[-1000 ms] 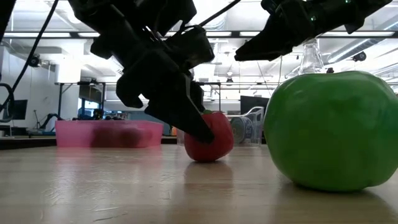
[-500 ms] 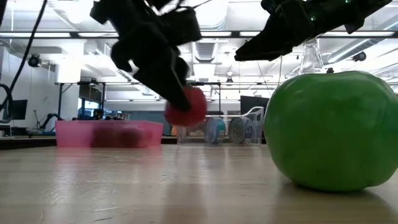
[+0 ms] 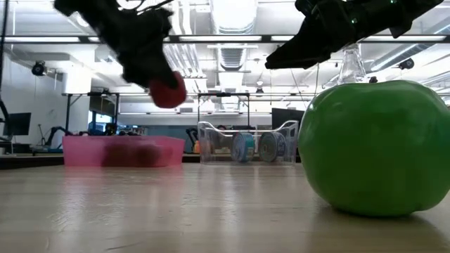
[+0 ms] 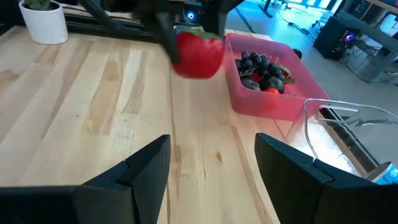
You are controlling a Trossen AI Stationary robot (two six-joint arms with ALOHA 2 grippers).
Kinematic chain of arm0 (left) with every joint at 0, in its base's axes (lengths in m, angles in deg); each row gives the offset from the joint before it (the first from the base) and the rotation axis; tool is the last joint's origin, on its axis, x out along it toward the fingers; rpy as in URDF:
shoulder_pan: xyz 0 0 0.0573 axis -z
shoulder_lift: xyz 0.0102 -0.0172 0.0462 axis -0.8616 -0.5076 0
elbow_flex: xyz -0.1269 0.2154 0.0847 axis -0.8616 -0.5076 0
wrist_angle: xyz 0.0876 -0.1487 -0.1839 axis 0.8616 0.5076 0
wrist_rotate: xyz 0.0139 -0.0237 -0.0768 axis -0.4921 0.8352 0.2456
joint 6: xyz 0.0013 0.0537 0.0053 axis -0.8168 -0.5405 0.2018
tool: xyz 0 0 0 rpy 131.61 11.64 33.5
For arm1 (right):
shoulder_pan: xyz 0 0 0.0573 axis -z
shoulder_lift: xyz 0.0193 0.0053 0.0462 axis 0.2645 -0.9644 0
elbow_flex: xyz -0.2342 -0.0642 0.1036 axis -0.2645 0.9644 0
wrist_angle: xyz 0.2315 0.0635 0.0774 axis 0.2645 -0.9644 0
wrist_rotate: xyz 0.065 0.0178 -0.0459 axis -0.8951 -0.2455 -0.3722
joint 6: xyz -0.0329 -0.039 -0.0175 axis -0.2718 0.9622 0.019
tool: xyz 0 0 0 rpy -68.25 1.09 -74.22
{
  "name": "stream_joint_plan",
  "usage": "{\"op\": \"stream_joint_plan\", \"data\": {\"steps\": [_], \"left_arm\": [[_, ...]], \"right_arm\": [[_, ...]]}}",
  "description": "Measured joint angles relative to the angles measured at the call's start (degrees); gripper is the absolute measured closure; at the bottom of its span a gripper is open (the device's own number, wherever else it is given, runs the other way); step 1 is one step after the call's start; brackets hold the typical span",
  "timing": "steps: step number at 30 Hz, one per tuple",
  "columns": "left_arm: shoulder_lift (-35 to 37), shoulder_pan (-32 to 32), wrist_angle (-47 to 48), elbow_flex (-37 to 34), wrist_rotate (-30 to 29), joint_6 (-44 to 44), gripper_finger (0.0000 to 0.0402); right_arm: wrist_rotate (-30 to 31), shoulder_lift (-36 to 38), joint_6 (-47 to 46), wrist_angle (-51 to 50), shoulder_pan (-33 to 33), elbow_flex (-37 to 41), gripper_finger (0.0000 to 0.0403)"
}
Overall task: Pick & Place Food Item
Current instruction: Put the tomato into the pink bin
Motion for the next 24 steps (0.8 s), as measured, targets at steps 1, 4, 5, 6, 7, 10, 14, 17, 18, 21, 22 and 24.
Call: {"op": "stream_joint_plan", "data": {"steps": [1, 4, 5, 6, 7, 10, 14, 17, 18, 21, 22, 24], "left_arm": [[1.71, -0.57, -0.08, -1.48, -1.26, 1.24, 0.0099], [6.10, -2.59, 0.05, -5.42, -5.21, 5.27, 0.0099], [7.49, -3.47, 0.10, -6.50, -6.57, 6.77, 0.0098], [8.70, -4.27, -0.02, -7.29, -7.75, 8.22, 0.0097], [9.92, -5.13, -0.10, -8.23, -8.56, 9.38, 0.0096], [12.17, -7.48, 0.02, -10.19, -9.67, 11.41, 0.0095], [14.06, -10.85, 1.75, -11.15, -13.07, 14.42, 0.0097], [14.36, -13.30, 3.70, -11.31, -16.14, 16.53, 0.0095], [14.30, -14.03, 4.64, -11.31, -17.52, 17.62, 0.0093], [14.25, -15.95, 6.60, -11.33, -20.26, 21.34, 0.0089], [14.25, -16.47, 7.67, -11.36, -20.69, 22.71, 0.0088], [14.25, -17.41, 9.80, -11.42, -21.94, 25.82, 0.0088]], "right_arm": [[0.01, 0.00, -0.04, 0.02, 0.02, 0.00, 0.0175], [0.00, 0.00, 0.14, 0.02, 0.02, -0.02, 0.0174], [0.00, 0.00, 0.09, 0.03, 0.01, -0.02, 0.0174], [0.02, 0.00, 0.09, 0.04, 0.02, -0.02, 0.0175], [0.01, 0.00, 0.13, 0.02, 0.02, -0.02, 0.0175], [0.00, 0.00, 0.02, 0.03, 0.00, -0.02, 0.0175], [0.00, 0.00, 0.01, 0.02, 0.01, -0.02, 0.0175], [0.02, 0.00, 0.10, 0.03, 0.01, -0.02, 0.0175], [0.00, 0.00, 0.12, 0.02, 0.00, -0.02, 0.0174], [0.00, 0.00, 0.12, 0.03, 0.01, -0.02, 0.0175], [0.02, 0.00, 0.14, 0.04, 0.02, -0.02, 0.0174], [0.00, 0.00, 0.02, 0.04, 0.02, -0.02, 0.0175]]}}
